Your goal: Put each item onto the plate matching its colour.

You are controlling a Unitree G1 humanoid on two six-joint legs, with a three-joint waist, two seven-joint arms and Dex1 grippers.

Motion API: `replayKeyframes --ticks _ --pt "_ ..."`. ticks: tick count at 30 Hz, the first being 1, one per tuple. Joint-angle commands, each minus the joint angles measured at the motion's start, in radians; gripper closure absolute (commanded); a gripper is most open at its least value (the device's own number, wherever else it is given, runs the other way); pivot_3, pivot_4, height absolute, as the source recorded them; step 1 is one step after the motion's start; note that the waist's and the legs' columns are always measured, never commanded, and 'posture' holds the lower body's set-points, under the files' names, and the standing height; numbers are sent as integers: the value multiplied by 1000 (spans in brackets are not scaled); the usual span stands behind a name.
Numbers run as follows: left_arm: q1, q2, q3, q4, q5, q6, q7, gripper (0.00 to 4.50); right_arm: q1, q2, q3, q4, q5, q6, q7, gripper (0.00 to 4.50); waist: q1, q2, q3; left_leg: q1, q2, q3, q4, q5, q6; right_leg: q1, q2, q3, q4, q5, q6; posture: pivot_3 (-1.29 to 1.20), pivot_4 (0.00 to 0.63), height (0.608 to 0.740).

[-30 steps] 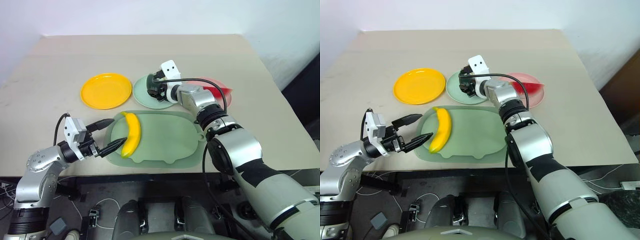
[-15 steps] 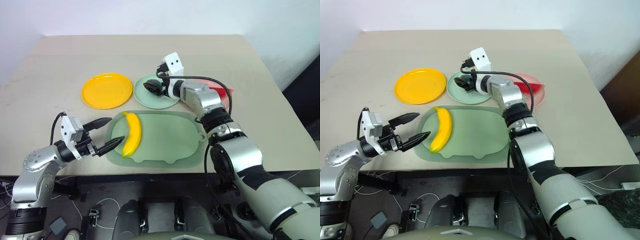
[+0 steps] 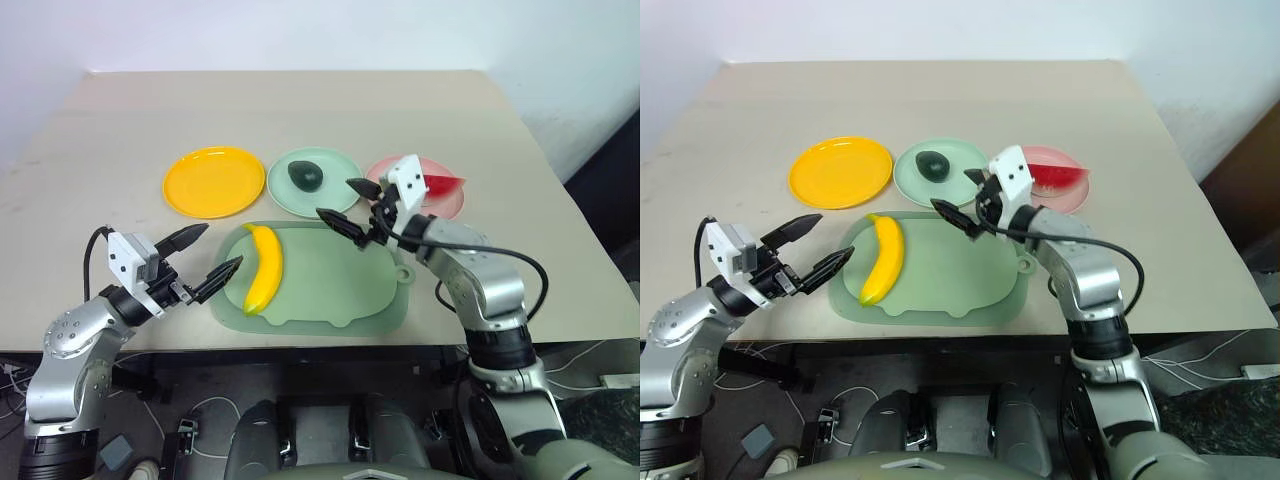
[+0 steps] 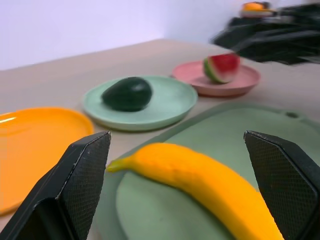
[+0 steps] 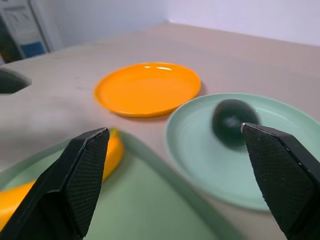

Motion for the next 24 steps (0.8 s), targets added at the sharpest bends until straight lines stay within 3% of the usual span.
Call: replayKeyframes --ticks 1,11,18,24 --pt "17 -45 -1 -71 54 -45 95 0 117 -49 27 -137 45 -86 94 30 3 0 0 0 0 0 0 0 0 1 0 0 -1 0 0 0 150 695" --pt "64 -136 -88 -191 147 3 278 0 215 -103 68 -151 42 -171 133 30 5 -1 0 1 0 -2 0 -1 1 2 0 -1 -2 0 0 0 150 695" --pt "42 -199 -247 -356 218 231 475 0 177 -131 24 -92 56 -200 139 30 10 -1 0 1 -1 -2 1 -1 1 3 -1 -1 -2 0 0 0 150 695" --pt "-52 -216 -280 -355 223 460 587 0 163 -161 2 -86 64 -184 141 30 18 -1 0 1 -1 -2 1 -1 1 3 0 -1 -1 0 0 0 150 695"
